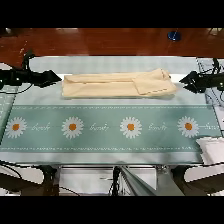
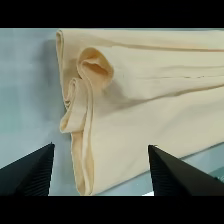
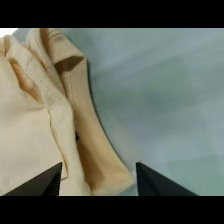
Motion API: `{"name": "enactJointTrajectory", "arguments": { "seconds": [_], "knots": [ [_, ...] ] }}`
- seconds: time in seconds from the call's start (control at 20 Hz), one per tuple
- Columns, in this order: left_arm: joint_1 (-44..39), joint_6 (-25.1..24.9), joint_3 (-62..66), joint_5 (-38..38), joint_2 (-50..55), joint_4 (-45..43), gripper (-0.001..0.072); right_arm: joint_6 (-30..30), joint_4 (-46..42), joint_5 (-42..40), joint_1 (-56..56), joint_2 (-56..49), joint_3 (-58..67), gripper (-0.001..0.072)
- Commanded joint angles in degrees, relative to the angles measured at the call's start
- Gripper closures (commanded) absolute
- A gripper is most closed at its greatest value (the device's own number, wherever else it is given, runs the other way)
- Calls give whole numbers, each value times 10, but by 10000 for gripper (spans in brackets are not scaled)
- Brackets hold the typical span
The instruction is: Fold the shirts.
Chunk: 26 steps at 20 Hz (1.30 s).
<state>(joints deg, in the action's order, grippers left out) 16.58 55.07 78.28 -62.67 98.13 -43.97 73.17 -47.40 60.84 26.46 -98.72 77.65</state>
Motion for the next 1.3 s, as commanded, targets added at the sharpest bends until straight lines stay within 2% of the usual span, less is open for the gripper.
{"name": "enactJointTrajectory", "arguments": {
  "seconds": [0.0,0.3,0.4,0.45,0.5,0.6,0.75,0.8,1.0,1.05,1.1,1.25],
  "knots": [
    [-12,0,1,-11,0,-5,-12,-23,67,29,-6,-40,4,157],
    [-27,0,1,-11,0,-4,-12,-23,95,-19,-75,-95,4,163],
    [-28,0,1,-11,0,-4,-12,-24,114,-41,-104,-108,4,186],
    [-28,0,1,-11,0,-4,-12,-24,114,-53,-116,-109,4,258],
    [-28,0,1,-13,0,-4,-12,-25,115,-58,-125,-109,7,370],
    [-28,0,1,-20,0,-4,-12,-35,114,-39,-130,-107,31,675],
    [-29,1,1,-38,0,3,-1,-44,92,12,-123,-74,83,690],
    [-31,1,1,-46,0,13,44,-36,79,26,-122,-54,96,690],
    [-62,7,1,-84,0,116,558,3,-23,82,-123,39,120,690],
    [-78,22,1,-85,0,146,655,3,-37,100,-123,60,120,690],
    [-95,36,1,-84,0,174,680,3,-48,115,-123,77,120,690],
    [-163,44,1,-74,8,251,681,17,-89,148,-123,117,120,690]
  ]
}}
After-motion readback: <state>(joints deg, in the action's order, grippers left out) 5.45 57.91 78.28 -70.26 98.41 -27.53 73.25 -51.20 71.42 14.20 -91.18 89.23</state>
